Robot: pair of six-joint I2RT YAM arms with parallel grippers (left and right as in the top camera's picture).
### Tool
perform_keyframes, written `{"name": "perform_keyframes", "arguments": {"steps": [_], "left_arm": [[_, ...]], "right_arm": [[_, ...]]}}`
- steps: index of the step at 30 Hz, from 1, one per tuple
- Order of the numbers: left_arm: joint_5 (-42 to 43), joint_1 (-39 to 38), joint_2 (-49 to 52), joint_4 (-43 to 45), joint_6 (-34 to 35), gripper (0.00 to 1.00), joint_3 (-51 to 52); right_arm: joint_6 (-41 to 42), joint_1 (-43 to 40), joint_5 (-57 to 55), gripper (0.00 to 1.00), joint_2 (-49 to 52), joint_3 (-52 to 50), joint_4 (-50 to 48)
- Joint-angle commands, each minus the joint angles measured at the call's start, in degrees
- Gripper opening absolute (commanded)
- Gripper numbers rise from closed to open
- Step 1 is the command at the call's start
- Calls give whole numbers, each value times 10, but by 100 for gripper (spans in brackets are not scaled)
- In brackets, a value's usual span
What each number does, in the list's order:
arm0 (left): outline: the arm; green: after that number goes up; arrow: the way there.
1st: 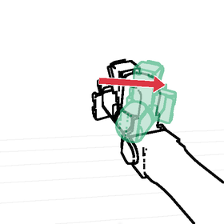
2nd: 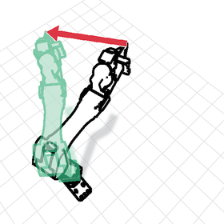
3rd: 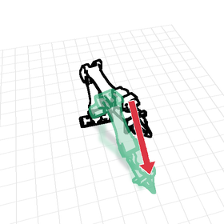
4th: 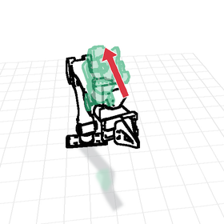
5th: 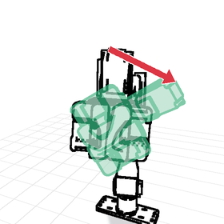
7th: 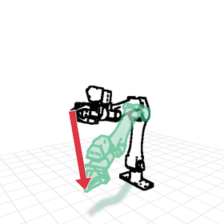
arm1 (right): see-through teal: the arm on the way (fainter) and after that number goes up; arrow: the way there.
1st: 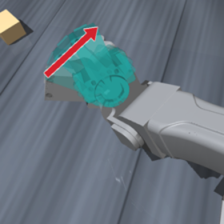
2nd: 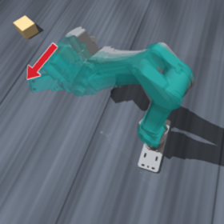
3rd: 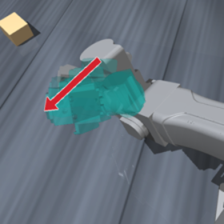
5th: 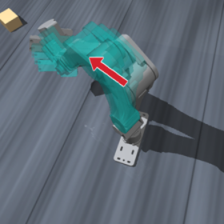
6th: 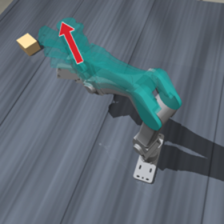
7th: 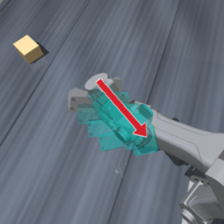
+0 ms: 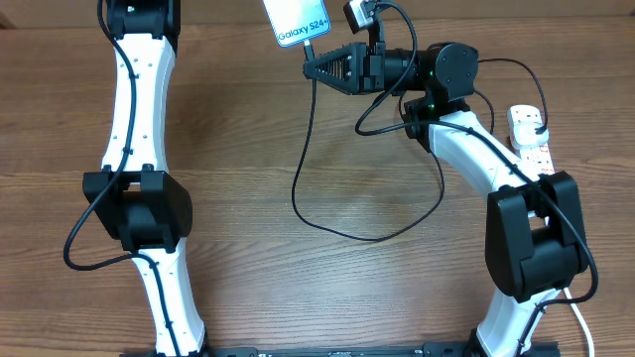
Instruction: Plug charger to phone and switch on socket
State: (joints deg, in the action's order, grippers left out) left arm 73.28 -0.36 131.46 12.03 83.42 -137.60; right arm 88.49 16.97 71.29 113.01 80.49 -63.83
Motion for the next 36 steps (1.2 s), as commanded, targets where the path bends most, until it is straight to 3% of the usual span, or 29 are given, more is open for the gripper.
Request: {"name": "perform_keyframes", "arguments": {"steps": [1,23,24,25,28,29,36], "left_arm": [[38,-7,-14,4,-14,4,-4],[73,-31,-14,4,-44,4,-4],[73,-31,-14,4,-44,4,-4],[73,-31,-14,4,-44,5,-4],[72,-30,-14,4,-44,4,-4],[71,-28,-14,4,-44,4,-4],[75,-10,-14,4,-50,4,-4]], "right_arm": [[3,2,-9,4,0,9,-4],[14,2,-13,5,0,9,-4],[14,2,-13,13,0,9,-3],[14,2,-12,28,0,9,-3],[14,2,-7,86,0,9,-4],[14,2,-5,99,0,9,-4],[15,2,11,100,0,9,-4]]}}
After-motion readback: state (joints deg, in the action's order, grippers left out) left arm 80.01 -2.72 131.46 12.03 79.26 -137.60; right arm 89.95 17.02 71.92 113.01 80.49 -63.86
